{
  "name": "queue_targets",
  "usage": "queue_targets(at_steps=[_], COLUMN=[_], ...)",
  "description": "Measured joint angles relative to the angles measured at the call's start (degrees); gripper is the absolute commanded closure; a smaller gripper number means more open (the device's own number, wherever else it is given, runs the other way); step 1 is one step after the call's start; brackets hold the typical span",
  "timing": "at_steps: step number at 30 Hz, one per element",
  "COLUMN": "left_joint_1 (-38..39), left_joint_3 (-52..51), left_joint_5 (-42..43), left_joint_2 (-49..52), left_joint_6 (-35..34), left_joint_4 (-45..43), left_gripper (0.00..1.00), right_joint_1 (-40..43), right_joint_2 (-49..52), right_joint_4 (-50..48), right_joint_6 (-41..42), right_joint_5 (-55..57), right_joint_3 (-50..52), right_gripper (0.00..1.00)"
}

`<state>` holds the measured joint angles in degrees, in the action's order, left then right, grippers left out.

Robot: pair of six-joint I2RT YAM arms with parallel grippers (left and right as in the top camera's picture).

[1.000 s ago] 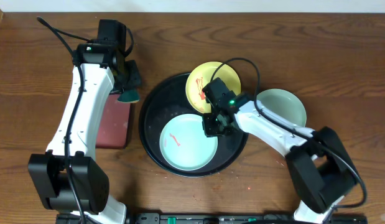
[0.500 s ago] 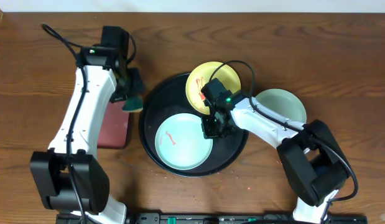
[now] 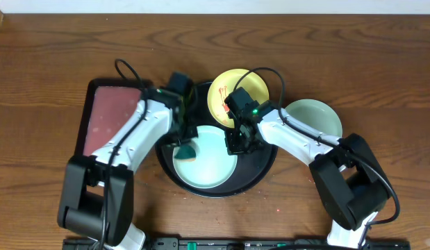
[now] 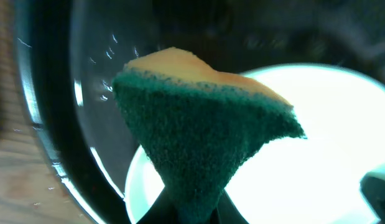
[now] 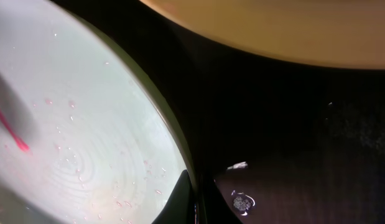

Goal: Clean dirty plates on tray and stack at the side
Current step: 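Scrub the held green plate with the sponge in the left gripper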

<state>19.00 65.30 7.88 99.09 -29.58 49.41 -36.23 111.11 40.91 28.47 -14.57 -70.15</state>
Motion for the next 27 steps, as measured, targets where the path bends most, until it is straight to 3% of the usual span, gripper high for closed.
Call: queue_targets(at_steps=[11, 21, 24, 27], left_joint_1=[4.3, 5.4, 5.5, 5.5], left_joint_3=[-8.3, -9.1, -9.1, -9.1], left_joint_5=[0.4, 12.5, 11.1, 4.6], left_joint_2=[-0.3, -0.4, -0.4, -0.4], left_joint_6=[-1.9, 6.3, 4.7, -1.7], left_joint_4=[-10.9, -9.3, -7.0, -3.3], left_gripper=[0.93, 0.93, 0.92, 0.93], right_joint_1=[0.0, 0.0, 0.0, 0.0], right_joint_2=[0.0, 0.0, 0.0, 0.0], right_joint_4=[0.0, 0.0, 0.0, 0.0], right_joint_6=[0.0, 0.0, 0.0, 0.0], right_joint_5=[0.0, 0.0, 0.0, 0.0], right_joint_3=[0.0, 0.0, 0.0, 0.0], right_gripper=[0.99, 0.99, 0.99, 0.99])
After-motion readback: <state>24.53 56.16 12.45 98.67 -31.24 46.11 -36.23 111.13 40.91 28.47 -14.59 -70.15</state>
